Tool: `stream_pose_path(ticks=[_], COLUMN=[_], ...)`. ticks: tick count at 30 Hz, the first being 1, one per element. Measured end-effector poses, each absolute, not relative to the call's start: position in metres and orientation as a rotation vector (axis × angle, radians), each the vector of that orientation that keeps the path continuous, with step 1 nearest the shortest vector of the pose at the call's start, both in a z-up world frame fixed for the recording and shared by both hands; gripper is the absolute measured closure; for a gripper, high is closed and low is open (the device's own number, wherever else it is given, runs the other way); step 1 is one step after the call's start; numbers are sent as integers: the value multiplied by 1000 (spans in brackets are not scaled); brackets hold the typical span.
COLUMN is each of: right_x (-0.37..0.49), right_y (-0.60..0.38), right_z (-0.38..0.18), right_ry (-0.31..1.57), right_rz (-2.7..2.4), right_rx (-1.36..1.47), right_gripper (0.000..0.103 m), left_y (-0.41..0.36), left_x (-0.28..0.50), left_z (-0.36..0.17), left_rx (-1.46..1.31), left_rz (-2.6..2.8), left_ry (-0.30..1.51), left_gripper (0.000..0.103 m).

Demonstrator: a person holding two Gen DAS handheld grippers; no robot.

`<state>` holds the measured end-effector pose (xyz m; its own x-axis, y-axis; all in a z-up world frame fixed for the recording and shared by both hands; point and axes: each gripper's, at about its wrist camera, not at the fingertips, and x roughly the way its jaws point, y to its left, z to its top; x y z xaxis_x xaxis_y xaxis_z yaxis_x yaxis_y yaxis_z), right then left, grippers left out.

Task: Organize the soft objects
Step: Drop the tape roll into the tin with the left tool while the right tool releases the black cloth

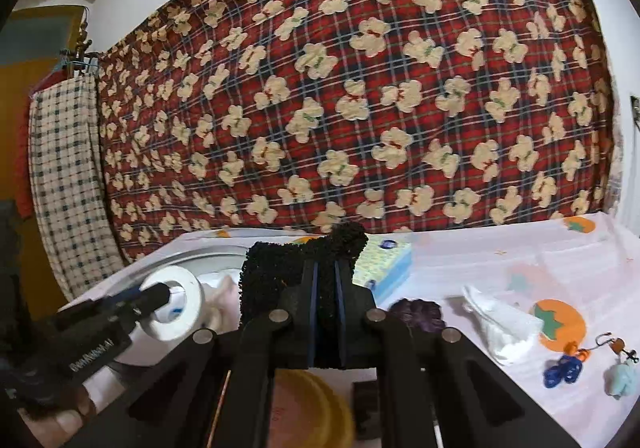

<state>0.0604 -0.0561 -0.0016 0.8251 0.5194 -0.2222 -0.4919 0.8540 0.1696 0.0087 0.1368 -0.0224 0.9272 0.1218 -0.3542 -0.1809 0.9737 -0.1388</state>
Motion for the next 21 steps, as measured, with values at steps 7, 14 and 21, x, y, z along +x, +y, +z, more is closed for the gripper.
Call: stream_pose_path(ticks=[7,14,21], right_x=[58,64,79], right_y=[-33,-4,35], right_z=[19,33,44], right_ry=[281,335,431], right_rz=[614,680,693], right_rx=[99,87,28], right_gripper=[94,94,94], left_y=[152,169,199], left_x=[11,12,18], left_z=[-18,-16,-13], left_rx=[-161,-143,-138], left_rz=[158,186,231], left_ry=[392,427,463], left_gripper=[85,85,85])
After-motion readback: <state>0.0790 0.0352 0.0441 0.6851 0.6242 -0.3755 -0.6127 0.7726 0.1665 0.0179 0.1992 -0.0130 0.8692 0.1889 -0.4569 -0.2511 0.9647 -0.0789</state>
